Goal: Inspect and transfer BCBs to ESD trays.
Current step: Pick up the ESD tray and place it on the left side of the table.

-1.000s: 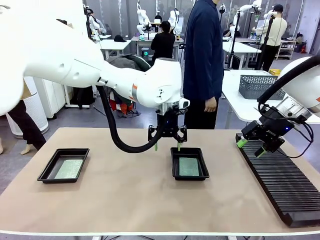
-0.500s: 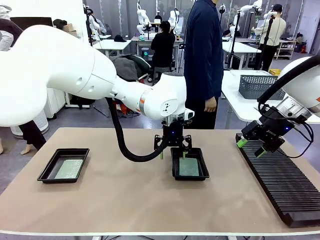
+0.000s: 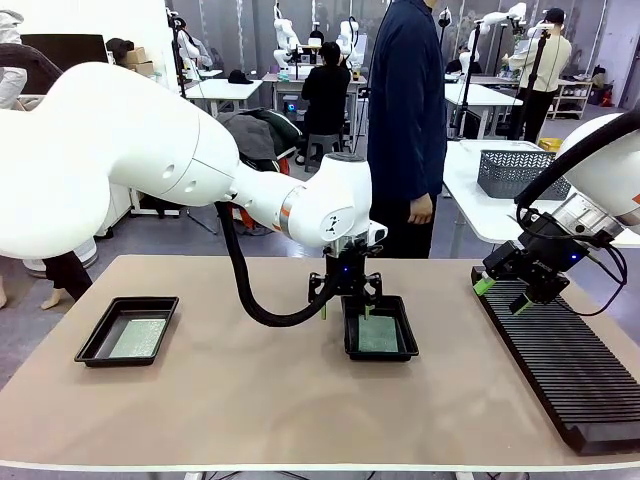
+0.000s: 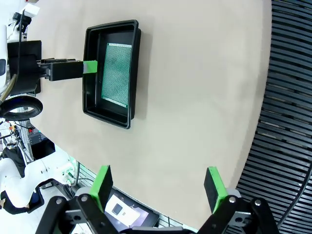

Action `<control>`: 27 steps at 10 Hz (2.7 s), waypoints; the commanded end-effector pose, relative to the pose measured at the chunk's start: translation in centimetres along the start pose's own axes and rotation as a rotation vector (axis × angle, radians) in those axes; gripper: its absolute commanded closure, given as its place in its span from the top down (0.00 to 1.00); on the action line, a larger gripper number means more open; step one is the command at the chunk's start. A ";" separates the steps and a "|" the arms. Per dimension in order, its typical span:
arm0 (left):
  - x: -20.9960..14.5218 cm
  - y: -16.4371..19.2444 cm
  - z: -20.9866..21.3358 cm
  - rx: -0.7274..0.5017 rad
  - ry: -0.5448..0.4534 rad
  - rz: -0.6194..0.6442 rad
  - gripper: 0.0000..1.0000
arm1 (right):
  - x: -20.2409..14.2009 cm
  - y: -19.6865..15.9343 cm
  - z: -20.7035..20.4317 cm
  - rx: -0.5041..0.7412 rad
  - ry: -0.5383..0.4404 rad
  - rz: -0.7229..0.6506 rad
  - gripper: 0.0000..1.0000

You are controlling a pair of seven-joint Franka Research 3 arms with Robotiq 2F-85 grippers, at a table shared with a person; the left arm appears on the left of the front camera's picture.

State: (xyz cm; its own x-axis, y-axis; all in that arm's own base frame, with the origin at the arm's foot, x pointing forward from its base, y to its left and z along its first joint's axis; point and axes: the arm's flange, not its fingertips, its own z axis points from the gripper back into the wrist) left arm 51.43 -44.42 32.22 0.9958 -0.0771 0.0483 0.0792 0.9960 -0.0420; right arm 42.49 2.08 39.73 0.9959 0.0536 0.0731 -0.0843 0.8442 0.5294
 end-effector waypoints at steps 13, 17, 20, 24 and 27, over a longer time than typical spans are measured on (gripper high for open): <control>-0.4 -0.1 -0.6 -0.057 0.015 -0.006 0.51 | 0.1 0.1 -0.1 -0.003 -0.010 -0.022 1.00; -0.4 -0.2 -0.4 -0.031 0.028 -0.005 0.24 | 0.1 0.1 -0.1 -0.003 -0.010 -0.022 1.00; -0.3 -0.4 -0.6 -0.026 0.036 -0.009 0.06 | 0.1 0.1 -0.1 -0.003 -0.010 -0.022 1.00; -0.5 -0.3 -0.7 -0.031 0.038 0.000 0.00 | 0.1 0.1 -0.1 -0.003 -0.010 -0.022 1.00; -0.3 -0.5 -0.6 -0.020 0.019 0.006 0.00 | 0.1 0.1 -0.1 -0.003 -0.010 -0.022 1.00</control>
State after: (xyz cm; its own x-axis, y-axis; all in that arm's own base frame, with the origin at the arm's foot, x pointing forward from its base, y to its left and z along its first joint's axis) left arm 51.09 -44.88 31.65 0.9980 -0.0616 0.0167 0.0625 0.9960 -0.0635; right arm 42.49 2.08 39.73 0.9959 0.0536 0.0731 -0.0843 0.8442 0.5294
